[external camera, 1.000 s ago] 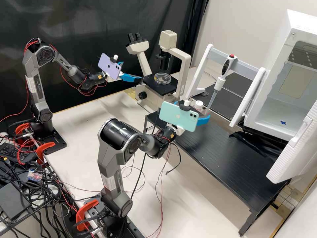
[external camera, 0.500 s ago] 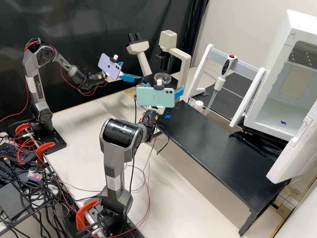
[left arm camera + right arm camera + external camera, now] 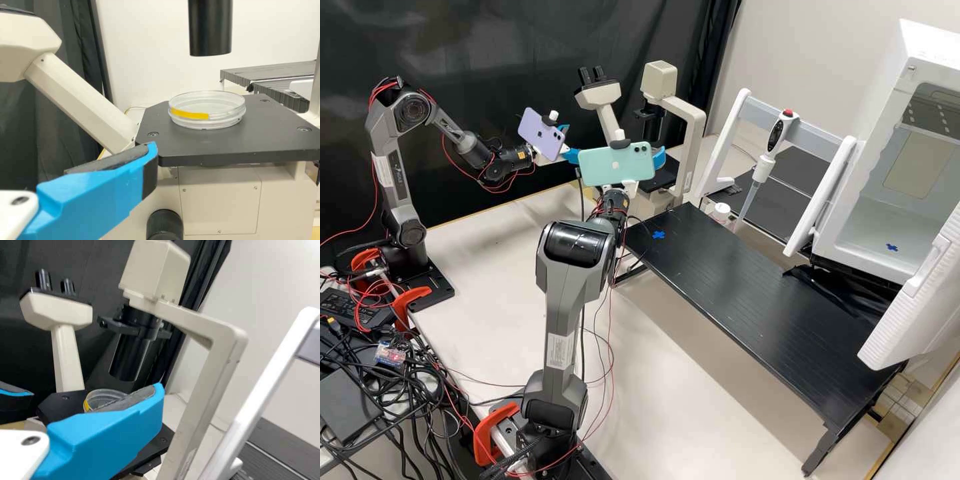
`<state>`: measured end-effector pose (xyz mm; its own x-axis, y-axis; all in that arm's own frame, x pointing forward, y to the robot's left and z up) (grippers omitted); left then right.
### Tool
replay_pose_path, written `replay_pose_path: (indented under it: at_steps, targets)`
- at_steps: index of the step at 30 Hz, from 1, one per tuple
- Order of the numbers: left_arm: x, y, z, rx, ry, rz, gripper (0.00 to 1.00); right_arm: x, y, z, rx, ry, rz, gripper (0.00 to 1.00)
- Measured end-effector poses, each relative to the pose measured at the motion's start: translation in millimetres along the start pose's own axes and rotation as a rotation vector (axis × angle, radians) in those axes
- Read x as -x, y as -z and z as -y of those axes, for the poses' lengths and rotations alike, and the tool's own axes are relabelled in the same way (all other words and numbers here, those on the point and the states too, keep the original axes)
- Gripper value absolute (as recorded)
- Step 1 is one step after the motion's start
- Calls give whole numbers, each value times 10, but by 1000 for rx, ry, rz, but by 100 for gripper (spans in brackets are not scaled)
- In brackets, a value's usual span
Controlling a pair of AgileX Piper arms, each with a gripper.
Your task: Move the petri dish to the bench
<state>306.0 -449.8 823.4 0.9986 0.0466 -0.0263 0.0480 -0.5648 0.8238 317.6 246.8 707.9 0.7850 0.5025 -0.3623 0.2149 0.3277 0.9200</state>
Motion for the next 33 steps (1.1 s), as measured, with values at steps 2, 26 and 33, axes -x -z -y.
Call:
replay_pose_path:
  at_steps: [2,26,33]
  targets:
    - [0,0,0,0,0,0,100,-99,-10,11,-8,11,7,100]
    - [0,0,0,0,0,0,100,-1139,-296,163,-108,149,140,100]
    - [0,0,0,0,0,0,100,-1237,-300,207,-112,149,145,100]
